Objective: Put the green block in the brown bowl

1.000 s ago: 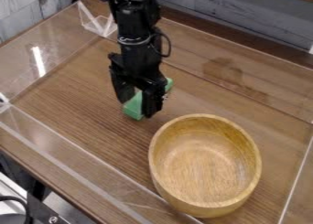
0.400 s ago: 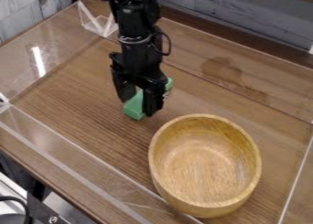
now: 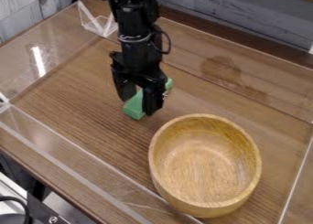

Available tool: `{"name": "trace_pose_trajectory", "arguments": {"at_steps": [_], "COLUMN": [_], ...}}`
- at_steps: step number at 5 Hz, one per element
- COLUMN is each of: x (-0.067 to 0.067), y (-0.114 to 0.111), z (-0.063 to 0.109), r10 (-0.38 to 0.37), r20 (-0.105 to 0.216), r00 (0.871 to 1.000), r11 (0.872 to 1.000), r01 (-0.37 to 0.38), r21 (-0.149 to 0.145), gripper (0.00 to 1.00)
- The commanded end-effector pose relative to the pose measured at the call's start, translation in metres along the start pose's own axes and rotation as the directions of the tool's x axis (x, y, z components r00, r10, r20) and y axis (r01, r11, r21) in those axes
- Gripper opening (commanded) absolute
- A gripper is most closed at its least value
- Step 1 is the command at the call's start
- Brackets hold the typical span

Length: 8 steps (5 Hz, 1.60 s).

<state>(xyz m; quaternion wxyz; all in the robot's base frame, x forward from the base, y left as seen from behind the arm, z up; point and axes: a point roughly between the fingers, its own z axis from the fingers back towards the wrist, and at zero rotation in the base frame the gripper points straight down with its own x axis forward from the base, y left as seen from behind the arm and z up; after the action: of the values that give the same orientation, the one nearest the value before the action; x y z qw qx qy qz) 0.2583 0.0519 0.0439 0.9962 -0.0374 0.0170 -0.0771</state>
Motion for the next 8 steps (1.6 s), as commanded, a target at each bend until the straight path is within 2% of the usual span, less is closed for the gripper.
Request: {"name": "trace_pose_trajectory", "arguments": {"at_steps": [1, 4, 5, 8], "x": [0.010, 0.008, 0.006, -0.008], "y": [0.008, 0.010, 0.009, -0.007], "z": [0.006, -0.012, -0.013, 0.002], "r10": [0.009, 0.034, 0.040, 0.098], "r20": [0.047, 0.035, 0.031, -0.020], "r00": [0.999, 0.999, 0.999, 0.995], "r11": [1.000, 0.999, 0.999, 0.995], "r01": [-0.010, -0.034, -0.040, -0.099], "r21": [0.018, 0.009, 0.004, -0.029], "gripper": [1.00, 1.00, 0.00, 0.00]}}
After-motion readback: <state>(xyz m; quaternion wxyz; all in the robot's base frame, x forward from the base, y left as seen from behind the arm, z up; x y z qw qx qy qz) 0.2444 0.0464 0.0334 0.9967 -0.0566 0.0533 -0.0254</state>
